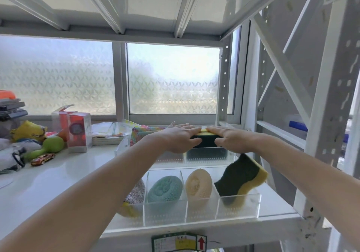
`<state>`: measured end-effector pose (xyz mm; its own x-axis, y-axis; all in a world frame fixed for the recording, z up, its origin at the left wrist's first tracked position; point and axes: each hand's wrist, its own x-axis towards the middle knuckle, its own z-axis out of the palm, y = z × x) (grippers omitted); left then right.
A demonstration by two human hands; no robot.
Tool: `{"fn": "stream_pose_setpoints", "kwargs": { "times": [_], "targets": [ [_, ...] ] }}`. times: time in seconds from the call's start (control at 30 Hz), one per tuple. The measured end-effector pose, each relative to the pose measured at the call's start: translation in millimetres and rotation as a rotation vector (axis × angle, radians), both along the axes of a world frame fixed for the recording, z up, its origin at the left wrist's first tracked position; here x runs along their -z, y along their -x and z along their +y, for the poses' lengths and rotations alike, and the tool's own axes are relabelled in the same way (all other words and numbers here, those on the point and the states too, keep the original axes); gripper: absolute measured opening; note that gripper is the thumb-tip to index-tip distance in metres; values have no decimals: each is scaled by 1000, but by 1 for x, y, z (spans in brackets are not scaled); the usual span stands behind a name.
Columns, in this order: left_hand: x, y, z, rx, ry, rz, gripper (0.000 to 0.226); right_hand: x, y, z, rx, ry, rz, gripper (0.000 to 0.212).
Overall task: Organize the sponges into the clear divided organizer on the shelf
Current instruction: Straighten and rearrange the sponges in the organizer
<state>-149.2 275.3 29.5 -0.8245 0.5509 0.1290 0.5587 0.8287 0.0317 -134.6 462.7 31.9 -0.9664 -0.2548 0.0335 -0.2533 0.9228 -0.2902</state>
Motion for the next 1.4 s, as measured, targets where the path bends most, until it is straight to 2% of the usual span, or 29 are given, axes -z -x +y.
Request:
{"fn": "stream_pose_setpoints", "kwargs": {
  "times": [0.27, 0.5, 0.6, 0.7, 0.97, 1.2, 1.3, 1.4],
  "targets": [
    [-7, 2, -4, -32, -148, -28, 77, -9, 7, 7, 52, 27, 3, 66],
    [-6, 4, -4, 2, -327, -75, 52, -17, 14, 12, 5, 98, -42, 67],
    [-8, 11, -3, 8, -309, -88, 47, -20, 18, 11, 15, 116, -60, 62],
    [-9, 15, -2, -16, -285, -80, 63, -16, 22, 10, 29, 107, -35, 65],
    [-6, 17, -1, -48, -201, -37, 82, -15, 26, 8, 31, 47, -84, 67],
    [-7, 14, 2, -45, -206, -54, 70, -7, 28, 8, 48, -4, -35, 78],
    [-6, 13, 0, -43, -212, -50, 79, -8, 26, 9, 34, 25, -65, 82],
    [-6, 12, -1, -30, -239, -18, 83, -13, 25, 11, 16, 140, -97, 83]
  ]
}}
